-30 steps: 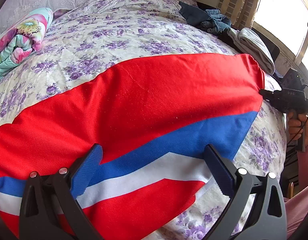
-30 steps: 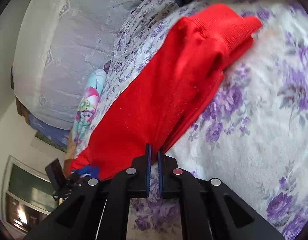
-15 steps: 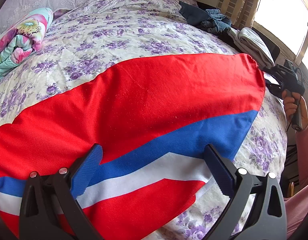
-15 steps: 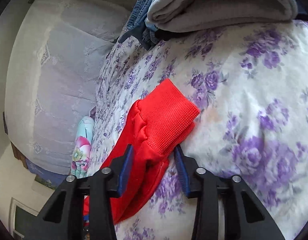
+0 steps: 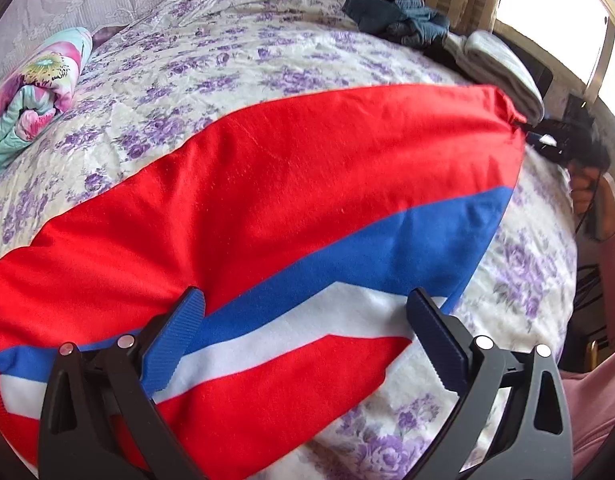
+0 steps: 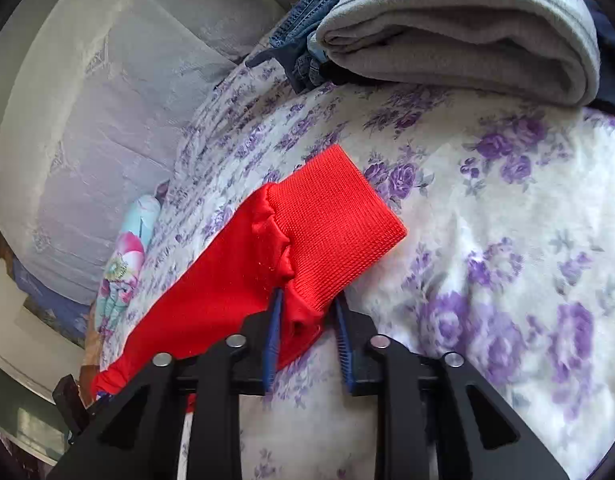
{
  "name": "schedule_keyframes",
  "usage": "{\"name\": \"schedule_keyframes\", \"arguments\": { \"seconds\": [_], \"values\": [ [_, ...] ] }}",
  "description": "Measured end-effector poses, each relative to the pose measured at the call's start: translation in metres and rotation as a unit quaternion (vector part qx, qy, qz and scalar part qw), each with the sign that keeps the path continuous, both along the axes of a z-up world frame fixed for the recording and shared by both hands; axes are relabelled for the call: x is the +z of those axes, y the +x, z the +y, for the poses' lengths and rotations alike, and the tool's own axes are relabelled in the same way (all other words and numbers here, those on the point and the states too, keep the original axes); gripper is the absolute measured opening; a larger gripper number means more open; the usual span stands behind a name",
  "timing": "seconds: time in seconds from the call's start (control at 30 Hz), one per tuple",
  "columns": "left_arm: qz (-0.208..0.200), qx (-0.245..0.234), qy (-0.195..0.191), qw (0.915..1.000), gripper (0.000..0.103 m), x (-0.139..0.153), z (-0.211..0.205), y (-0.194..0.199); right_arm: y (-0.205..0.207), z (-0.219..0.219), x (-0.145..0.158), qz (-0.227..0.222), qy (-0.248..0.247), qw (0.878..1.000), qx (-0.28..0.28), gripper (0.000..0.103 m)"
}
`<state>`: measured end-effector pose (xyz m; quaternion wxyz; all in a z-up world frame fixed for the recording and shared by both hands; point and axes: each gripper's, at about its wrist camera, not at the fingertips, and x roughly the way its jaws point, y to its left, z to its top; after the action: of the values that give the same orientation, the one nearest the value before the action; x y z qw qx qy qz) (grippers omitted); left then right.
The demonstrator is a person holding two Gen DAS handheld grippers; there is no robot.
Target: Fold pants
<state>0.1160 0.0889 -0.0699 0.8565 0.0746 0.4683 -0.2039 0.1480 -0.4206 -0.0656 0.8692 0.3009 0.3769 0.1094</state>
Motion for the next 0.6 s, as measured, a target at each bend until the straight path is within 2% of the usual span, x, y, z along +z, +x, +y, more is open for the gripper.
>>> {"name": "schedule_keyframes", "arguments": {
  "seconds": [0.03,0.07,0.17,0.23,0.33,0.4,0.43,0.47,0.53,0.6],
  "values": [
    [0.001,-0.001,0.006,1.0000,0.098,0.002,0.000,-0.003,-0.007,0.001,0.009,-0.002,-0.006,1.000,-0.004,0.054],
    [0.003,-0.003,0.008,1.0000,0.098,0.005,0.001,-0.008,-0.016,0.006,0.022,-0.010,-0.018,1.000,0.000,0.054],
    [0.006,-0.004,0.006,1.0000,0.098,0.016,0.008,-0.019,-0.039,0.038,0.066,-0.063,-0.062,0.994,0.061,0.054],
    [0.004,0.002,-0.012,0.9999,0.098,0.028,0.013,-0.018,-0.045,0.074,0.091,-0.106,-0.080,0.984,0.119,0.054],
    [-0.015,0.020,-0.039,0.9989,0.098,0.047,0.014,-0.007,-0.034,0.140,0.113,-0.139,-0.090,0.964,0.209,0.054],
    [-0.033,0.029,-0.062,0.9971,0.098,0.056,0.014,0.004,-0.017,0.200,0.113,-0.144,-0.099,0.942,0.287,0.054],
    [-0.039,0.036,-0.062,0.9966,0.098,0.057,0.013,0.007,-0.012,0.226,0.113,-0.141,-0.105,0.934,0.310,0.054],
    [-0.041,0.048,-0.060,0.9962,0.098,0.055,0.013,0.013,-0.007,0.257,0.106,-0.138,-0.116,0.921,0.344,0.053],
    [-0.025,0.059,-0.059,0.9962,0.098,0.042,0.015,0.022,0.001,0.307,0.088,-0.127,-0.152,0.900,0.389,0.053],
    [0.016,0.068,-0.057,0.9959,0.098,0.019,0.020,0.026,-0.001,0.341,0.066,-0.105,-0.184,0.884,0.417,0.052]
  ]
}}
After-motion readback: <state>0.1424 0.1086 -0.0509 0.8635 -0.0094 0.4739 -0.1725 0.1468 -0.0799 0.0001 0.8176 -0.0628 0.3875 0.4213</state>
